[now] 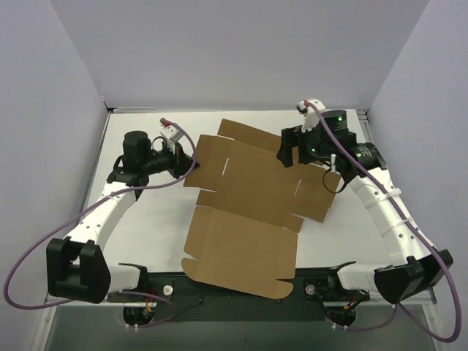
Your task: Fold the paper box
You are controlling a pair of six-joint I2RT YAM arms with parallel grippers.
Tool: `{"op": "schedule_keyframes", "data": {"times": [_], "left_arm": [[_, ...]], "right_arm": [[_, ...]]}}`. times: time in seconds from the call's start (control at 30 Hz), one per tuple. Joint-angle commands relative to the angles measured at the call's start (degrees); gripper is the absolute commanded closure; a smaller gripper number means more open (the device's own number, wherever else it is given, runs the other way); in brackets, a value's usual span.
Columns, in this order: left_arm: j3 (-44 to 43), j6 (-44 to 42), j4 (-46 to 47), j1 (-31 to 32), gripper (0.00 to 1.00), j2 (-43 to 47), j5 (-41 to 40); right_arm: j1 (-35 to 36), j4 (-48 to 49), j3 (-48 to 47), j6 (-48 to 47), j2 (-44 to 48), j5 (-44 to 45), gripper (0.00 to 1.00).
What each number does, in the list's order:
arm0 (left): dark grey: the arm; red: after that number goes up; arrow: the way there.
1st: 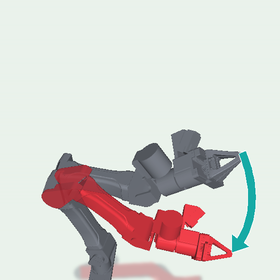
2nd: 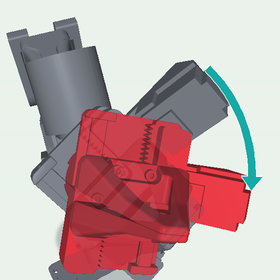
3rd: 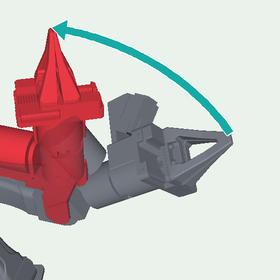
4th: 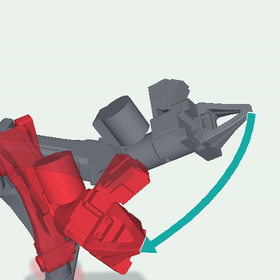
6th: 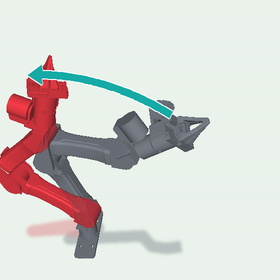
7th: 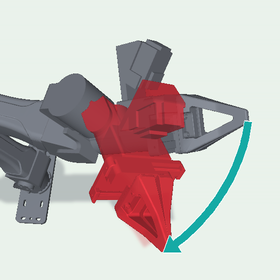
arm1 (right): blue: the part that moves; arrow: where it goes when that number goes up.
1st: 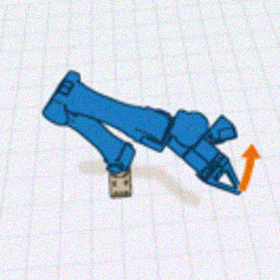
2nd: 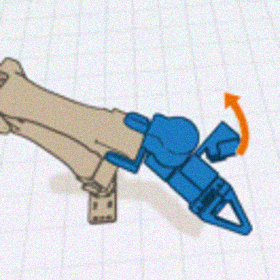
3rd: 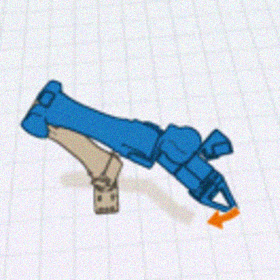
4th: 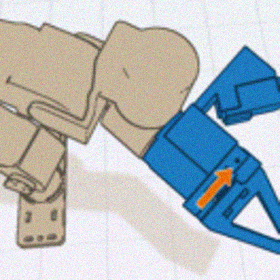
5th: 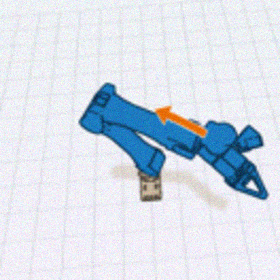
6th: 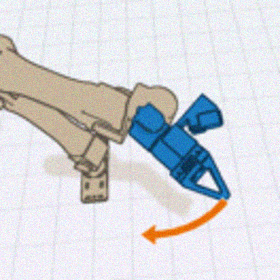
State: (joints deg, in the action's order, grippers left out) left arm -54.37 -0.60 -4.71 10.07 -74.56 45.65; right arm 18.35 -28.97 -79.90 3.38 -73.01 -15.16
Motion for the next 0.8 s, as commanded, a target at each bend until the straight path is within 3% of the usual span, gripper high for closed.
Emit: {"op": "schedule_keyframes", "data": {"times": [0.0, 0.5, 0.77], "left_arm": [[0.05, -6.87, -3.37, -0.13, 1.00, 4.95, 1.72], [-0.56, -10.12, -7.77, 0.74, 1.00, 8.91, 4.89], [-0.65, -10.56, -8.30, 1.27, 1.00, 9.61, 5.50]], "right_arm": [[4.41, -2.84, -4.47, -9.36, -4.50, 2.77, 0.20], [4.59, -3.90, -12.82, -21.03, -10.65, -5.05, 0.18], [4.59, -3.90, -15.02, -26.58, -16.72, -1.89, 0.19]]}}
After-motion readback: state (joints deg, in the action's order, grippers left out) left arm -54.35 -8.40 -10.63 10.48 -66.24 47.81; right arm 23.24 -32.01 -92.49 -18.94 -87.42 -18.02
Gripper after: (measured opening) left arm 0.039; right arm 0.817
